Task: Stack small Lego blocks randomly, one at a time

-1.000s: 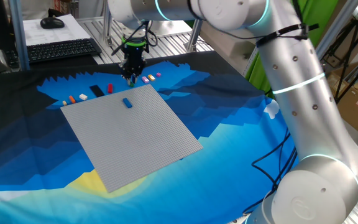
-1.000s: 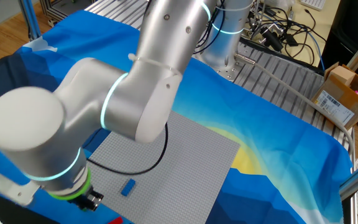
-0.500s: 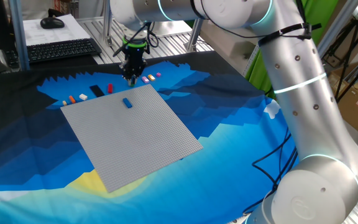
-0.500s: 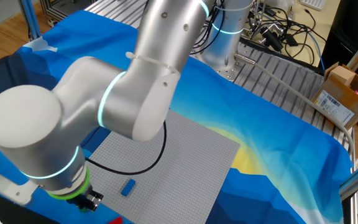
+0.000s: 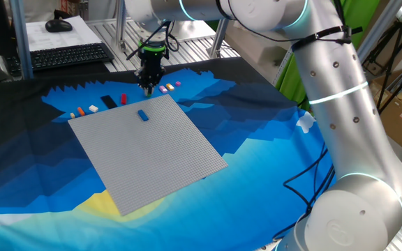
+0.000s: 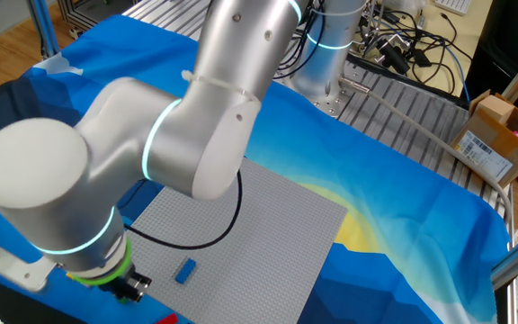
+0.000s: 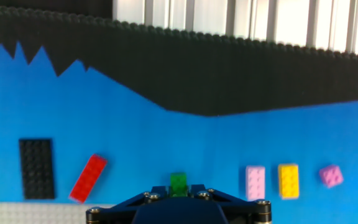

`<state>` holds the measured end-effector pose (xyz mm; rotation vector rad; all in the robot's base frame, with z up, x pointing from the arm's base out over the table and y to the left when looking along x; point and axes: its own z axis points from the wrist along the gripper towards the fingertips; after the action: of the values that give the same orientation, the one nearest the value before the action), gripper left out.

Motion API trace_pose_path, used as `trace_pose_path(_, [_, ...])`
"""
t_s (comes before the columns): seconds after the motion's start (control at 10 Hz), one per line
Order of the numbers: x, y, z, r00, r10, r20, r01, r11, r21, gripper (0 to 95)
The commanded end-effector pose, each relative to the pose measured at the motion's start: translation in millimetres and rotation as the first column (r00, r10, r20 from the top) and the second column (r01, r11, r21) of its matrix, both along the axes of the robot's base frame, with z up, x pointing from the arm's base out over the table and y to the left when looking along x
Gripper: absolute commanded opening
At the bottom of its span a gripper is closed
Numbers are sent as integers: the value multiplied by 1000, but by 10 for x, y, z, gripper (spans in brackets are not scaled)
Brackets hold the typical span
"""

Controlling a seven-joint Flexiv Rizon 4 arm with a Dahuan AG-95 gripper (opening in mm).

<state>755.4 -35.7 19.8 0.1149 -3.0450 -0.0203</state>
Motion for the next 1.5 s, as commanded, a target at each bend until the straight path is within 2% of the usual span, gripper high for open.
trace_pose_path(0.1, [-139,75,53,1000,-27,-3,27,1000,3,0])
trace_pose_path(0.3, [-375,214,117,998,-56,3,56,998,-5,0])
trace_pose_path(0.6, [-601,397,193,997,-82,-1,82,997,-7,0])
trace_pose_path(1.0, [-839,510,115,994,-108,1,108,994,-11,0])
trace_pose_path(1.2, [-912,554,79,992,-124,4,124,992,-15,0])
trace_pose_path(1.5, [-904,590,39,992,-127,10,127,992,-14,0])
